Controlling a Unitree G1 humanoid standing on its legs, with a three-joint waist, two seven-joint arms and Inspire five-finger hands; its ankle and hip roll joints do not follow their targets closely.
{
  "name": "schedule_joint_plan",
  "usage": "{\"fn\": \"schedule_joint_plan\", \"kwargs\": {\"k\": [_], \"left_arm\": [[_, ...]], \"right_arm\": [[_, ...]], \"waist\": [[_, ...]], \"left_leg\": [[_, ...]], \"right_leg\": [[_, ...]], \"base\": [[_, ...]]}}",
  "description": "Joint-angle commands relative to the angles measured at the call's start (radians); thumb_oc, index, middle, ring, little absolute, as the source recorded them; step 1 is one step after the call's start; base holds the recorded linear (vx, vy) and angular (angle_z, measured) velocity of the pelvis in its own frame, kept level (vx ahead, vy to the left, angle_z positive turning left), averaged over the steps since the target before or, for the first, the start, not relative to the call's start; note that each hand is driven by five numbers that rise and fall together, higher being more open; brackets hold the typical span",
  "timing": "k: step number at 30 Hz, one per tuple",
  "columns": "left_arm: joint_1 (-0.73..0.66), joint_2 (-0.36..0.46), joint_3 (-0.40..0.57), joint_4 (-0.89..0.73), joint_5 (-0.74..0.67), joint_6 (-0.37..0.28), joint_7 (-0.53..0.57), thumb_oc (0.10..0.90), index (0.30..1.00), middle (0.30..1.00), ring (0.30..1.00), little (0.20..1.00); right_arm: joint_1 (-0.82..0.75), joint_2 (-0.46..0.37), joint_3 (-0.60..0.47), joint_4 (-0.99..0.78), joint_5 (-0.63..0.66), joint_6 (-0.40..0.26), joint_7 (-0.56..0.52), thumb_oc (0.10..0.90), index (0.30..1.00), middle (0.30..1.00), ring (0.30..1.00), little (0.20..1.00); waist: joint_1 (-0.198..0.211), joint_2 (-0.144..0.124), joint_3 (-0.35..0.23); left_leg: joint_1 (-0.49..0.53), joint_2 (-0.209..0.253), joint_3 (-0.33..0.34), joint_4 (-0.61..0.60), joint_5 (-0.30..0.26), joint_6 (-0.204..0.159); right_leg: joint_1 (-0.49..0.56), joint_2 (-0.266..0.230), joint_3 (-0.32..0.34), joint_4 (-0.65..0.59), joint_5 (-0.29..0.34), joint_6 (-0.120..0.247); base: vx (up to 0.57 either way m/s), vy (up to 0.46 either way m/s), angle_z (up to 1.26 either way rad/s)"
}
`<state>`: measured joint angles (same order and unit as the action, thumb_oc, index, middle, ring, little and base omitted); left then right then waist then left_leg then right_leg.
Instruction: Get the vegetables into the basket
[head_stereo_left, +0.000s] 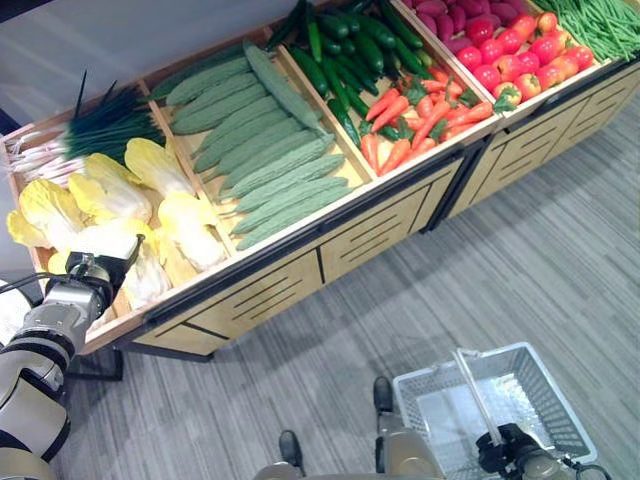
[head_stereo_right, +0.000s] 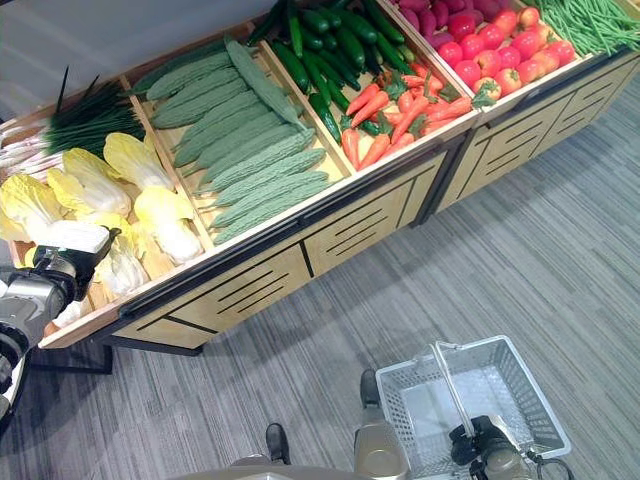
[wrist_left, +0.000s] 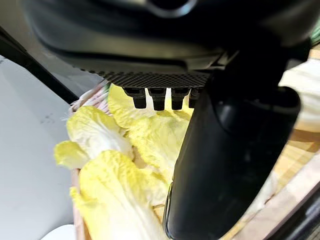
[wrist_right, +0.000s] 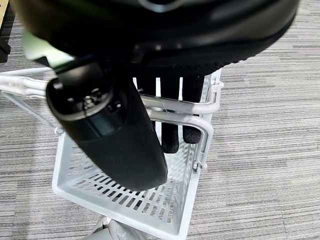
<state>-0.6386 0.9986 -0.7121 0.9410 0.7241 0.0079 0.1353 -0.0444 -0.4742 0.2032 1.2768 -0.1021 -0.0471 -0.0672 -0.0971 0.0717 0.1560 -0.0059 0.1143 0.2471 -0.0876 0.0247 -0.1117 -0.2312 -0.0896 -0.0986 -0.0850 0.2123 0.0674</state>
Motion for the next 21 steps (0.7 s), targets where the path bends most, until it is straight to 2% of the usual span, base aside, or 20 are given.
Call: {"fn": "schedule_joint_plan", "kwargs": {"k": [1, 9, 16, 19, 20, 21], "left_arm": [[-0.104, 0.083, 0.108, 0.037, -0.032, 0.073, 0.040, 0.900, 1.000, 1.000, 1.000, 1.000], [-0.174, 0.074, 0.075, 0.050, -0.058, 0.087, 0.075, 0.900, 1.000, 1.000, 1.000, 1.000], [-0.169, 0.026, 0.074, 0.118, -0.049, 0.100, 0.045, 0.900, 1.000, 1.000, 1.000, 1.000], [-0.160, 0.001, 0.087, 0.191, -0.041, 0.112, -0.004, 0.900, 1.000, 1.000, 1.000, 1.000], [-0.161, 0.003, 0.088, 0.187, -0.042, 0.109, -0.012, 0.747, 0.786, 0.786, 0.786, 0.786], [-0.164, -0.001, 0.089, 0.190, -0.044, 0.110, -0.013, 0.410, 0.314, 0.314, 0.314, 0.314]], "right_arm": [[0.003, -0.011, 0.044, 0.012, 0.007, 0.012, -0.007, 0.400, 0.300, 0.300, 0.300, 0.300], [-0.008, -0.031, 0.052, -0.036, 0.018, 0.003, -0.017, 0.400, 0.300, 0.300, 0.300, 0.300], [-0.015, -0.021, 0.059, -0.024, 0.019, 0.014, -0.016, 0.400, 0.300, 0.300, 0.300, 0.300], [-0.029, -0.021, 0.067, -0.009, 0.010, 0.025, -0.011, 0.400, 0.300, 0.300, 0.300, 0.300], [-0.031, -0.021, 0.069, -0.007, 0.009, 0.028, -0.009, 0.400, 0.300, 0.300, 0.300, 0.300], [-0.033, -0.021, 0.073, -0.006, 0.006, 0.030, -0.008, 0.400, 0.300, 0.300, 0.300, 0.300]], "waist": [[-0.017, -0.045, -0.019], [-0.039, -0.047, -0.009], [-0.040, -0.055, 0.003], [-0.040, -0.056, -0.001], [-0.039, -0.056, -0.002], [-0.038, -0.056, -0.003]], "left_leg": [[-0.053, -0.050, -0.004, 0.000, 0.029, 0.012], [-0.163, -0.052, 0.000, 0.000, 0.055, 0.008], [-0.168, -0.044, 0.009, 0.000, 0.058, 0.006], [-0.169, -0.040, 0.015, 0.000, 0.059, 0.004], [-0.170, -0.039, 0.015, 0.000, 0.059, 0.004], [-0.170, -0.040, 0.016, 0.000, 0.059, 0.003]], "right_leg": [[0.038, -0.046, 0.055, 0.018, -0.005, 0.107], [-0.072, -0.042, 0.071, 0.019, 0.029, 0.107], [-0.084, -0.035, 0.075, 0.021, 0.026, 0.102], [-0.088, -0.034, 0.079, 0.019, 0.027, 0.101], [-0.088, -0.033, 0.079, 0.018, 0.026, 0.101], [-0.089, -0.032, 0.079, 0.018, 0.026, 0.100]], "base": [[-0.02, 0.018, -0.07], [-0.06, 0.020, -0.04], [0.00, -0.004, -0.02], [0.01, -0.004, -0.05], [0.01, -0.010, -0.10], [0.00, -0.009, -0.06]]}}
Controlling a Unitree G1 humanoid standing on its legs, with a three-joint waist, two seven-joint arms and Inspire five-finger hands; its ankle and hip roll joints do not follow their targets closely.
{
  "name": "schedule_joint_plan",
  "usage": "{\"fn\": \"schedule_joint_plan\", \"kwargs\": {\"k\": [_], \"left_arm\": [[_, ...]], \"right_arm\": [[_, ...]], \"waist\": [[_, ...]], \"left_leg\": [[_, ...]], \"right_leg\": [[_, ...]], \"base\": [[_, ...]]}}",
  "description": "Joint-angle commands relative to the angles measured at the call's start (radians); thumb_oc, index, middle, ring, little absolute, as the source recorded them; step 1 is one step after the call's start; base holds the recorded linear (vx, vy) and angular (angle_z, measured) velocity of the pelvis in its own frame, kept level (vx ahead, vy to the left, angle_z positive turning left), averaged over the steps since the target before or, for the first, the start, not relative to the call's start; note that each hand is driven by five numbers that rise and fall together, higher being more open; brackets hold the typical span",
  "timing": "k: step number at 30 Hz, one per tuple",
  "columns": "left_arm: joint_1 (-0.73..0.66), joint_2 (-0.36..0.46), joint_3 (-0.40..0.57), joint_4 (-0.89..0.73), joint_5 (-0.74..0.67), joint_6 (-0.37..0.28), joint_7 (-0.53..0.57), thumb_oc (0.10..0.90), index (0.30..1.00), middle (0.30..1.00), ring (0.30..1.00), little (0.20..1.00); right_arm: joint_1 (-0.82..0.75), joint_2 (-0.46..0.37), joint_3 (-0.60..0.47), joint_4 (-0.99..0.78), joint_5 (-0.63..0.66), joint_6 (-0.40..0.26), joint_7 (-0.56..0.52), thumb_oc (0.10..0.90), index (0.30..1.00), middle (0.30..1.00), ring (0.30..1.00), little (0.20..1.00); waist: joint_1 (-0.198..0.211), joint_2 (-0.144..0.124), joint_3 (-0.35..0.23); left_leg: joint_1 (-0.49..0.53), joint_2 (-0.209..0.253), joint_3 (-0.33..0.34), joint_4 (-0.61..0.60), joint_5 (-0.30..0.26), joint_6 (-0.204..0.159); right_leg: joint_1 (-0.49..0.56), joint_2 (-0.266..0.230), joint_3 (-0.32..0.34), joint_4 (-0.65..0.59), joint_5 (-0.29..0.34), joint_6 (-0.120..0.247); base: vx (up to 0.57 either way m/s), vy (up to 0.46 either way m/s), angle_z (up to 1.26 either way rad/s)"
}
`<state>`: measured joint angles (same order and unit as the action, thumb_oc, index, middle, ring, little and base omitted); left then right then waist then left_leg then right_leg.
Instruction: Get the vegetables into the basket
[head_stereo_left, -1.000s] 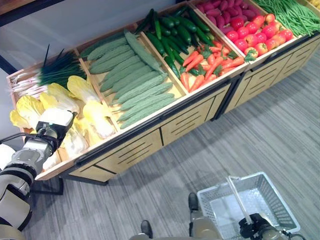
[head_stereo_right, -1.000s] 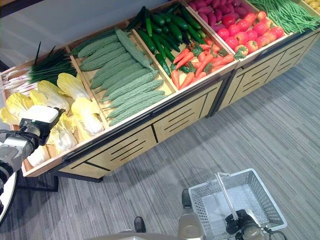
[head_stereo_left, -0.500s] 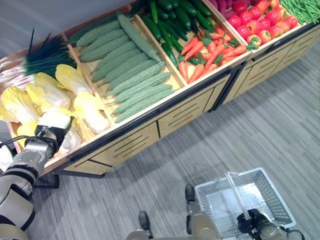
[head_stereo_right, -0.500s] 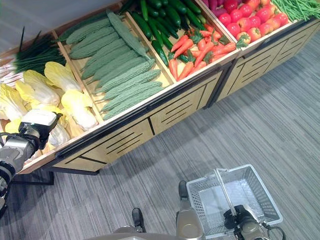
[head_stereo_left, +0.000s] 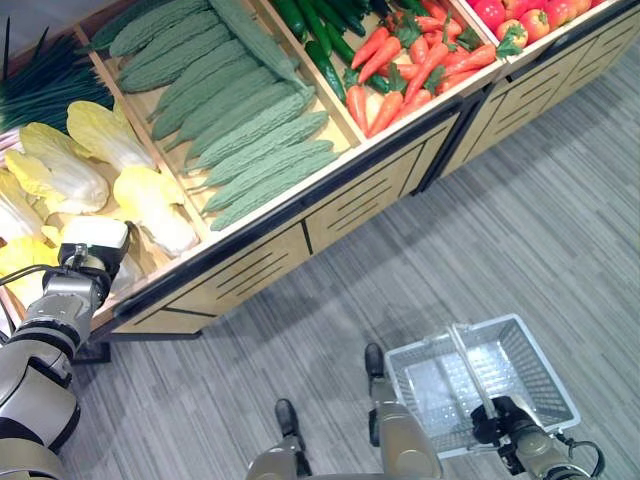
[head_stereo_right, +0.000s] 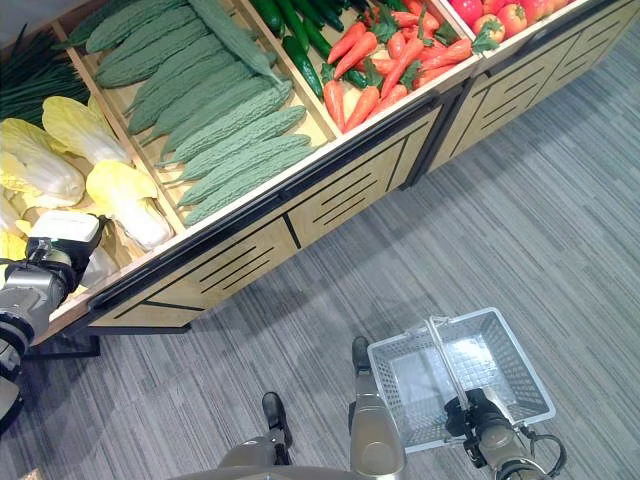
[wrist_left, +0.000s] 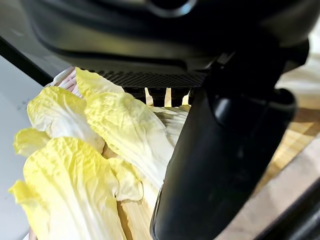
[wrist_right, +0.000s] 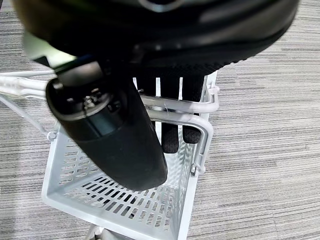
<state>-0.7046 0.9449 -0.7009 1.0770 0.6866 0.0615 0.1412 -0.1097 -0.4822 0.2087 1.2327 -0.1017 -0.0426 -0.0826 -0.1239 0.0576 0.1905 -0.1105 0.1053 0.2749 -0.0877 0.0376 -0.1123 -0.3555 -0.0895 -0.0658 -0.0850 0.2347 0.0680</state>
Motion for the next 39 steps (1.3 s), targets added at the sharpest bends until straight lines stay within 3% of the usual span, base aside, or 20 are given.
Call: {"fn": "schedule_joint_plan", "kwargs": {"k": [1, 6, 13, 20, 27, 35, 39], "left_arm": [[-0.102, 0.052, 0.077, 0.054, -0.011, 0.056, -0.020, 0.400, 0.300, 0.300, 0.300, 0.300], [-0.118, 0.055, 0.072, 0.001, -0.032, 0.047, -0.014, 0.400, 0.300, 0.300, 0.300, 0.300], [-0.079, 0.073, 0.122, -0.239, -0.050, 0.047, 0.049, 0.400, 0.300, 0.300, 0.300, 0.300], [0.135, 0.180, 0.364, -0.584, -0.033, 0.035, 0.118, 0.400, 0.300, 0.300, 0.300, 0.300], [0.378, 0.216, 0.630, -0.783, -0.007, 0.046, 0.112, 0.400, 0.300, 0.300, 0.300, 0.300], [0.573, 0.172, 0.826, -0.995, -0.015, 0.027, 0.108, 0.400, 0.300, 0.300, 0.300, 0.300], [0.640, 0.059, 0.880, -1.086, -0.087, 0.001, 0.114, 0.400, 0.300, 0.300, 0.300, 0.300]], "right_arm": [[0.029, -0.014, 0.070, 0.039, 0.005, 0.025, 0.009, 0.400, 0.300, 0.300, 0.300, 0.300], [0.022, -0.008, 0.086, 0.028, 0.008, 0.022, 0.019, 0.400, 0.300, 0.300, 0.300, 0.300], [0.055, 0.006, 0.071, 0.024, 0.000, 0.026, 0.016, 0.400, 0.300, 0.300, 0.300, 0.300], [0.103, 0.034, 0.016, 0.053, -0.036, 0.039, 0.026, 0.400, 0.300, 0.300, 0.300, 0.300], [0.118, 0.058, -0.010, 0.090, -0.056, 0.063, 0.050, 0.400, 0.300, 0.300, 0.300, 0.300], [0.135, 0.072, -0.035, 0.096, -0.056, 0.073, 0.059, 0.400, 0.300, 0.300, 0.300, 0.300], [0.130, 0.079, -0.034, 0.095, -0.059, 0.075, 0.063, 0.400, 0.300, 0.300, 0.300, 0.300]], "waist": [[-0.011, -0.042, -0.037], [-0.005, -0.045, -0.041], [0.010, -0.054, -0.043], [0.043, -0.063, -0.107], [0.072, -0.066, -0.171], [0.094, -0.074, -0.191], [0.094, -0.074, -0.196]], "left_leg": [[-0.067, -0.030, -0.012, 0.000, 0.047, 0.004], [-0.069, -0.030, -0.015, 0.000, 0.047, 0.003], [-0.032, -0.030, -0.023, 0.000, 0.036, 0.006], [0.090, -0.029, -0.039, 0.000, -0.002, 0.005], [0.175, -0.031, -0.046, 0.000, -0.024, 0.013], [0.205, -0.037, -0.060, 0.000, -0.037, 0.020], [0.212, -0.041, -0.064, 0.000, -0.041, 0.024]], "right_leg": [[0.034, -0.032, 0.047, 0.018, 0.004, 0.099], [0.037, -0.029, 0.041, 0.016, 0.000, 0.096], [0.077, -0.030, 0.027, 0.015, -0.011, 0.095], [0.215, -0.029, 0.005, 0.007, -0.054, 0.094], [0.302, -0.033, 0.003, 0.011, -0.082, 0.094], [0.338, -0.041, -0.010, 0.011, -0.095, 0.094], [0.348, -0.048, -0.012, 0.015, -0.100, 0.094]], "base": [[-0.01, -0.011, -0.05], [0.00, -0.003, -0.01], [0.01, -0.008, 0.03], [0.08, -0.018, 0.13], [0.05, 0.013, -0.01], [0.02, 0.008, 0.05], [0.00, 0.004, 0.01]]}}
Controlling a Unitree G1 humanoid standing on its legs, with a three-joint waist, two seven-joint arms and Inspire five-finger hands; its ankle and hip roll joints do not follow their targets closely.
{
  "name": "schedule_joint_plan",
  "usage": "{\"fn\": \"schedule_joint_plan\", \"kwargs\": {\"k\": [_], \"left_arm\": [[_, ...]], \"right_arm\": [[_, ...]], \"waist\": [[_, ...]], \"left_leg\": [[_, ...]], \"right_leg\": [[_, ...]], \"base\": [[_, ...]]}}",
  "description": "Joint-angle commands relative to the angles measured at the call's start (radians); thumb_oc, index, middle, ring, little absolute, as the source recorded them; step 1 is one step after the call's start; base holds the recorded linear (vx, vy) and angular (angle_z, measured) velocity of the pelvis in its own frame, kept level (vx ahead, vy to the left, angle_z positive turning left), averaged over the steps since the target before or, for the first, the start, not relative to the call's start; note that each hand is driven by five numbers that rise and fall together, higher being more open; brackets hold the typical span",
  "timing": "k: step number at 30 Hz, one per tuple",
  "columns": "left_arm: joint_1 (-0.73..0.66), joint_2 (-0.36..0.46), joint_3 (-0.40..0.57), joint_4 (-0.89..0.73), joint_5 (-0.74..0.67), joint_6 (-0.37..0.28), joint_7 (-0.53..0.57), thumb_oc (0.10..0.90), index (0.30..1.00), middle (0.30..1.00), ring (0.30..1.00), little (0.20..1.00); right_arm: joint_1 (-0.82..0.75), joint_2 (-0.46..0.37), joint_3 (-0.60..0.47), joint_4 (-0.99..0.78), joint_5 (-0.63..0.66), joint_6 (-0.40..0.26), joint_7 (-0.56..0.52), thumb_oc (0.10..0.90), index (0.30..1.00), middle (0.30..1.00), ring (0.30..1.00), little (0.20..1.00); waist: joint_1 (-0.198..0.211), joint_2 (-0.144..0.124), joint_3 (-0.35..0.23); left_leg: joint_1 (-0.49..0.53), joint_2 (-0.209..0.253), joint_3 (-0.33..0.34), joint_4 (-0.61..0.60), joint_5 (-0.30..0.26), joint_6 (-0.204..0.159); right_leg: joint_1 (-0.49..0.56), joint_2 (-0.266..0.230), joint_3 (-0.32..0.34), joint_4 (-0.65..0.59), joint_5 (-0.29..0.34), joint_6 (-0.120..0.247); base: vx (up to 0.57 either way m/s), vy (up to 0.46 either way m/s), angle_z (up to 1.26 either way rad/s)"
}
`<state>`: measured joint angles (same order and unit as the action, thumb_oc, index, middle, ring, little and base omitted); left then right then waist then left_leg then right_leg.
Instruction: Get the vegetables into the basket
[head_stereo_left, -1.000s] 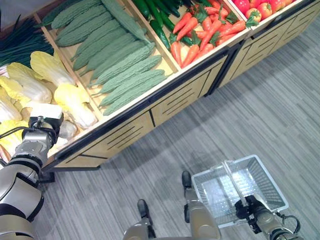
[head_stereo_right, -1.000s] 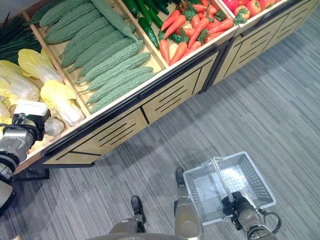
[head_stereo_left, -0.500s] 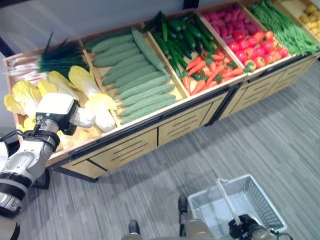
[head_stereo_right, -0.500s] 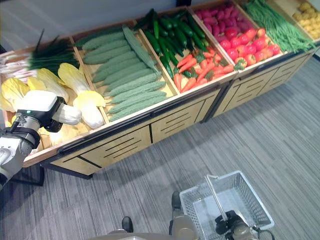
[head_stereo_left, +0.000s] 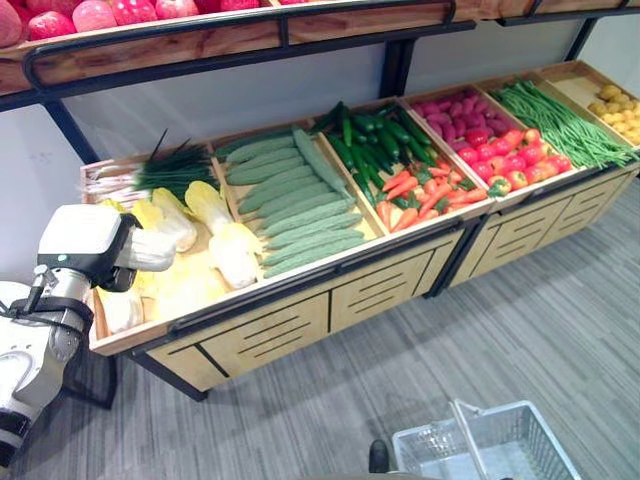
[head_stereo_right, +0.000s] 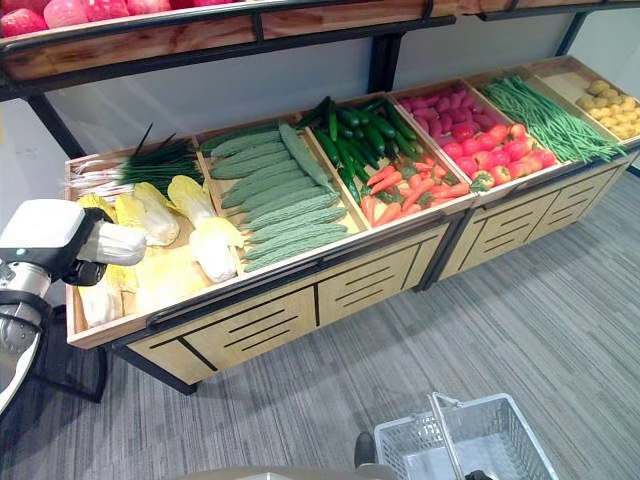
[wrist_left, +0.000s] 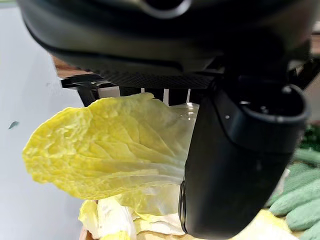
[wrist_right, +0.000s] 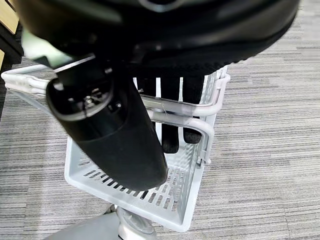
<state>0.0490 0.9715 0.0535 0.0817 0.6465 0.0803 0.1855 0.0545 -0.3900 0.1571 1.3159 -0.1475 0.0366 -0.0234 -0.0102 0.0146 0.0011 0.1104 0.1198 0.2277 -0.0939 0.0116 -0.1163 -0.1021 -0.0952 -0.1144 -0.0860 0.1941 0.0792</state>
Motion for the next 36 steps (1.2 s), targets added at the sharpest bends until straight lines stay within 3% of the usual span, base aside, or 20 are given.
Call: {"fn": "schedule_joint_plan", "kwargs": {"k": [1, 4, 5, 10, 14, 19, 22, 36], "left_arm": [[-0.103, -0.002, 0.130, -0.109, -0.072, -0.020, 0.066, 0.400, 0.300, 0.300, 0.300, 0.300], [-0.085, -0.077, 0.130, -0.152, -0.120, -0.040, 0.071, 0.400, 0.300, 0.300, 0.300, 0.300], [-0.056, -0.148, 0.125, -0.187, -0.171, -0.055, 0.058, 0.400, 0.300, 0.300, 0.300, 0.300], [0.002, -0.330, 0.062, -0.297, -0.364, -0.121, 0.008, 0.400, 0.300, 0.300, 0.300, 0.300], [-0.010, -0.494, -0.103, -0.292, -0.805, -0.179, -0.097, 0.400, 0.300, 0.300, 0.300, 0.300], [-0.027, -0.524, -0.221, -0.317, -1.000, -0.181, -0.172, 0.400, 0.300, 0.300, 0.300, 0.300], [-0.051, -0.499, -0.263, -0.331, -1.013, -0.177, -0.178, 0.400, 0.300, 0.300, 0.300, 0.300], [-0.049, -0.478, -0.255, -0.329, -1.014, -0.166, -0.165, 0.400, 0.300, 0.300, 0.300, 0.300]], "right_arm": [[-0.036, -0.012, 0.018, 0.011, -0.014, -0.002, 0.005, 0.400, 0.300, 0.300, 0.300, 0.300], [-0.039, -0.007, 0.018, 0.000, -0.017, -0.004, 0.002, 0.400, 0.300, 0.300, 0.300, 0.300], [-0.043, -0.003, 0.015, -0.016, -0.017, -0.004, -0.001, 0.400, 0.300, 0.300, 0.300, 0.300], [-0.084, 0.012, 0.013, -0.043, 0.005, -0.013, -0.019, 0.400, 0.300, 0.300, 0.300, 0.300], [-0.103, 0.020, 0.023, -0.042, 0.017, -0.027, -0.044, 0.400, 0.300, 0.300, 0.300, 0.300], [-0.114, 0.034, 0.041, -0.034, 0.013, -0.036, -0.046, 0.400, 0.300, 0.300, 0.300, 0.300], [-0.122, 0.045, 0.053, -0.026, 0.017, -0.036, -0.054, 0.400, 0.300, 0.300, 0.300, 0.300], [-0.115, 0.079, 0.060, -0.025, 0.023, -0.035, -0.064, 0.400, 0.300, 0.300, 0.300, 0.300]], "waist": [[-0.019, -0.032, -0.008], [-0.018, -0.032, -0.009], [-0.019, -0.033, -0.011], [-0.016, -0.037, -0.010], [-0.025, -0.041, -0.003], [-0.031, -0.048, 0.007], [-0.033, -0.053, 0.015], [-0.030, -0.072, 0.028]], "left_leg": [[-0.008, -0.056, -0.018, 0.007, -0.016, 0.029], [-0.003, -0.057, -0.022, 0.007, -0.018, 0.031], [0.002, -0.060, -0.025, 0.007, -0.021, 0.035], [0.010, -0.065, -0.031, 0.007, -0.023, 0.047], [0.004, -0.068, -0.036, 0.007, -0.019, 0.055], [0.004, -0.071, -0.039, 0.007, -0.017, 0.060], [-0.003, -0.075, -0.044, 0.007, -0.017, 0.065], [-0.016, -0.093, -0.041, 0.007, -0.019, 0.078]], "right_leg": [[0.097, -0.044, 0.035, 0.018, -0.062, 0.082], [0.101, -0.045, 0.032, 0.022, -0.066, 0.081], [0.105, -0.047, 0.031, 0.026, -0.068, 0.080], [0.109, -0.053, 0.032, 0.037, -0.068, 0.080], [0.105, -0.058, 0.024, 0.042, -0.062, 0.080], [0.105, -0.060, 0.024, 0.052, -0.059, 0.080], [0.098, -0.066, 0.026, 0.060, -0.058, 0.083], [0.076, -0.081, 0.035, 0.070, -0.046, 0.091]], "base": [[0.00, 0.000, 0.00], [-0.01, 0.010, 0.07], [-0.02, 0.015, 0.07], [-0.06, 0.028, 0.04], [-0.07, 0.020, 0.07], [-0.01, 0.003, 0.00], [-0.03, 0.024, 0.00], [-0.01, 0.010, 0.00]]}}
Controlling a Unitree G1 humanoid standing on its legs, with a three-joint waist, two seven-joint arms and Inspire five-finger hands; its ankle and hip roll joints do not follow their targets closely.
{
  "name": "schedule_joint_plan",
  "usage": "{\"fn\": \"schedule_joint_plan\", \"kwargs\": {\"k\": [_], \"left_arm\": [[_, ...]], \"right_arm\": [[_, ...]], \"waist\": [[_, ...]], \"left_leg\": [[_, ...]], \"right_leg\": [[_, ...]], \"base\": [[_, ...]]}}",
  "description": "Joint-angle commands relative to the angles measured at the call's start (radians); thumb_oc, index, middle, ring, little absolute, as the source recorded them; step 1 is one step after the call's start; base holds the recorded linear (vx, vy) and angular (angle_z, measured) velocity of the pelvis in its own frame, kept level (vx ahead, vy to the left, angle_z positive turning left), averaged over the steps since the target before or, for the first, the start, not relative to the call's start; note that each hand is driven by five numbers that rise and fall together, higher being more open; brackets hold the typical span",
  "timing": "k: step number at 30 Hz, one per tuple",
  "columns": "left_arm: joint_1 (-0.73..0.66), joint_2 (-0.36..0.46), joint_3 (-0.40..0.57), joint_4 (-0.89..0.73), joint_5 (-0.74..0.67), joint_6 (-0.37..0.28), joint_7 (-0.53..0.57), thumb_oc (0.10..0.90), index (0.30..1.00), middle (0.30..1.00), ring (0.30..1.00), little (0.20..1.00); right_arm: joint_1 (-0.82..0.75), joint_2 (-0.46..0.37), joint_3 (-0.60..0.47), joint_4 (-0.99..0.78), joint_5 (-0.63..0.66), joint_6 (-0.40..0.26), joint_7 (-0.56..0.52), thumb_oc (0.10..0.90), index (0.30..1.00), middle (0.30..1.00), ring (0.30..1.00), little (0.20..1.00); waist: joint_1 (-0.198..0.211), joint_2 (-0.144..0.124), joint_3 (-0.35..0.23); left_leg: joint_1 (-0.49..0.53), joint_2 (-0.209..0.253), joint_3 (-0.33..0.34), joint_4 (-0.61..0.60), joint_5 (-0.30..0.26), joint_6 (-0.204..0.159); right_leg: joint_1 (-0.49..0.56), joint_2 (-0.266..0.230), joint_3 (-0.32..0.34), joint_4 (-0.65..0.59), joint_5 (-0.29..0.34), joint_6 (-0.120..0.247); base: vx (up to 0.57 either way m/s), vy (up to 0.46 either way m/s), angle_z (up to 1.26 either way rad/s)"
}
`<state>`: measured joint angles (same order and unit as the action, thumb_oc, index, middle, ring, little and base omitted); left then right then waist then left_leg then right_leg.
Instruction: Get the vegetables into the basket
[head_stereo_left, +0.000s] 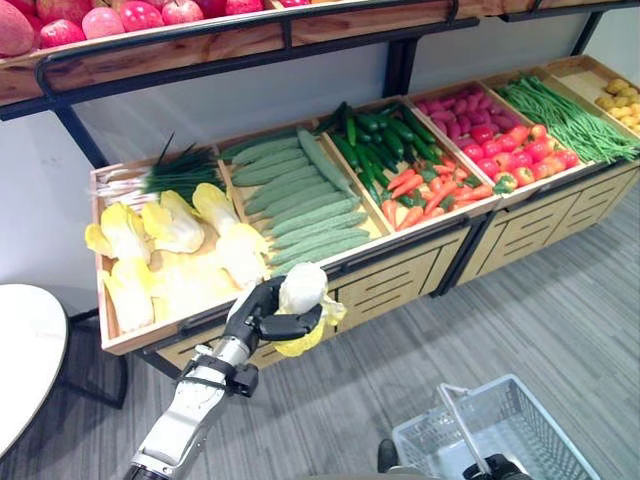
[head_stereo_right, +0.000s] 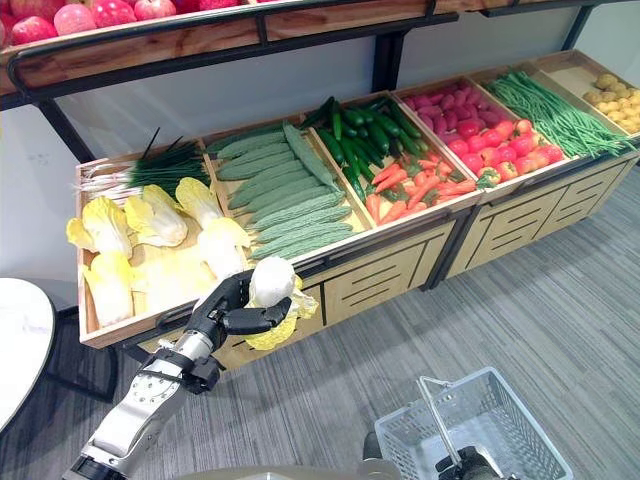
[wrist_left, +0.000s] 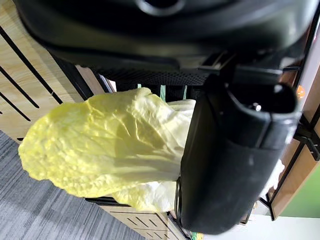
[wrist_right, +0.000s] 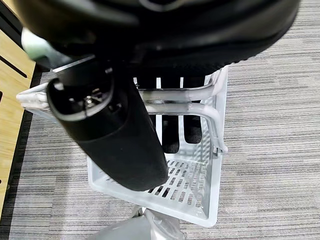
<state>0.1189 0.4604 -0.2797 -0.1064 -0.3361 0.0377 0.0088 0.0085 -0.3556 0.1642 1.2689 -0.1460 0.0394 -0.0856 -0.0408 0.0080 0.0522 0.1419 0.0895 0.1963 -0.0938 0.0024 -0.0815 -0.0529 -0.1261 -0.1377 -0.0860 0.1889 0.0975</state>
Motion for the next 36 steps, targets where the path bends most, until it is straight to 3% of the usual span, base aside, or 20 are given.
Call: {"fn": "schedule_joint_plan", "kwargs": {"k": [1, 15, 26, 29, 31, 36], "left_arm": [[-0.120, 0.034, 0.081, -0.141, -0.030, -0.123, 0.012, 0.400, 0.300, 0.300, 0.300, 0.300], [-0.130, 0.043, 0.098, -0.116, 0.008, -0.109, 0.030, 0.400, 0.300, 0.300, 0.300, 0.300], [-0.184, 0.059, 0.060, -0.058, 0.025, -0.104, 0.021, 0.400, 0.300, 0.300, 0.300, 0.300], [-0.190, 0.066, 0.066, -0.054, 0.024, -0.104, 0.024, 0.400, 0.300, 0.300, 0.300, 0.300], [-0.190, 0.065, 0.072, -0.050, 0.028, -0.102, 0.029, 0.400, 0.300, 0.300, 0.300, 0.300], [-0.193, 0.065, 0.084, -0.060, 0.020, -0.101, 0.033, 0.400, 0.300, 0.300, 0.300, 0.300]], "right_arm": [[-0.069, 0.045, 0.053, 0.021, 0.021, -0.038, -0.001, 0.400, 0.300, 0.300, 0.300, 0.300], [-0.064, 0.051, 0.040, 0.003, 0.029, -0.035, -0.013, 0.400, 0.300, 0.300, 0.300, 0.300], [-0.058, 0.060, 0.030, -0.032, 0.038, -0.037, -0.024, 0.400, 0.300, 0.300, 0.300, 0.300], [-0.064, 0.072, 0.041, -0.047, 0.032, -0.039, -0.019, 0.400, 0.300, 0.300, 0.300, 0.300], [-0.067, 0.078, 0.049, -0.052, 0.027, -0.041, -0.014, 0.400, 0.300, 0.300, 0.300, 0.300], [-0.092, 0.081, 0.060, -0.061, 0.029, -0.042, -0.012, 0.400, 0.300, 0.300, 0.300, 0.300]], "waist": [[0.001, -0.067, -0.022], [-0.002, -0.078, -0.007], [-0.051, -0.088, 0.043], [-0.045, -0.080, 0.064], [-0.043, -0.070, 0.071], [-0.014, -0.051, 0.058]], "left_leg": [[-0.049, -0.064, -0.010, 0.007, -0.009, 0.043], [-0.062, -0.087, 0.000, 0.007, -0.011, 0.058], [-0.090, -0.107, 0.072, 0.007, -0.009, 0.072], [-0.086, -0.085, 0.119, 0.007, -0.007, 0.071], [-0.073, -0.066, 0.149, 0.007, -0.010, 0.066], [-0.083, -0.030, 0.235, 0.007, 0.015, 0.068]], "right_leg": [[0.026, -0.052, 0.057, 0.069, -0.040, 0.073], [0.003, -0.072, 0.069, 0.067, -0.011, 0.088], [-0.109, -0.094, 0.125, 0.129, 0.087, 0.125], [-0.136, -0.115, 0.030, 0.176, 0.078, 0.120], [-0.126, -0.136, -0.052, 0.202, 0.050, 0.113], [-0.059, -0.177, -0.175, 0.284, -0.031, 0.093]], "base": [[0.00, 0.000, 0.00], [-0.02, 0.026, 0.00], [-0.08, 0.075, -0.17], [-0.10, 0.032, -0.48], [-0.08, 0.014, -0.68], [-0.10, -0.017, -0.41]]}}
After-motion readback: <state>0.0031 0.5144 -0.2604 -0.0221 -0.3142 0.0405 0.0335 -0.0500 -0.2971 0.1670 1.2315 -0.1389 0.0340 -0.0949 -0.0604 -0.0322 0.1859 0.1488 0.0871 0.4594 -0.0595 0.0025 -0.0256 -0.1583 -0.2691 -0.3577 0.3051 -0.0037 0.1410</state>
